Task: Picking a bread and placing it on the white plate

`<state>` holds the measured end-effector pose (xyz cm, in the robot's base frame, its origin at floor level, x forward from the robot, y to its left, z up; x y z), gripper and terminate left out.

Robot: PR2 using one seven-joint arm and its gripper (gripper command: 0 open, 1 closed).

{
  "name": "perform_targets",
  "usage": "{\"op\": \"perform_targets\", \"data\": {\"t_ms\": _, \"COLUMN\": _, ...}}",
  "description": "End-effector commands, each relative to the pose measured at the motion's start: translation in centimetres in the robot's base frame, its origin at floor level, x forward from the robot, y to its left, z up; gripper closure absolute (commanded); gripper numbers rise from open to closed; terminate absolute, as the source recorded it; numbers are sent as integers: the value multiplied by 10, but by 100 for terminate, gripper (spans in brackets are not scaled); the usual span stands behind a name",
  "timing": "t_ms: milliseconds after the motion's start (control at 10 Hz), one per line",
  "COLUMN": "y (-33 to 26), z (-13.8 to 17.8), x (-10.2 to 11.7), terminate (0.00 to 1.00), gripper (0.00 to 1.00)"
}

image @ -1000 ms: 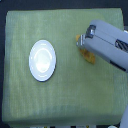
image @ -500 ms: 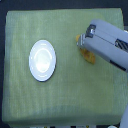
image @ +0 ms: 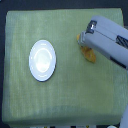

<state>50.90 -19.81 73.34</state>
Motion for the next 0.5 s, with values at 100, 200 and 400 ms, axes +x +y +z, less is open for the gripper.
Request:
{"op": "perform_targets", "data": {"t_ms": 100, "y": -6, "z": 9, "x": 14, "terminate": 0, "gripper": 100}}
{"op": "perform_targets", "data": {"t_ms": 200, "y": -5, "z": 10, "x": 14, "terminate": 0, "gripper": 100}}
{"op": "perform_targets", "data": {"t_ms": 400, "y": -7, "z": 15, "x": 20, "terminate": 0, "gripper": 100}}
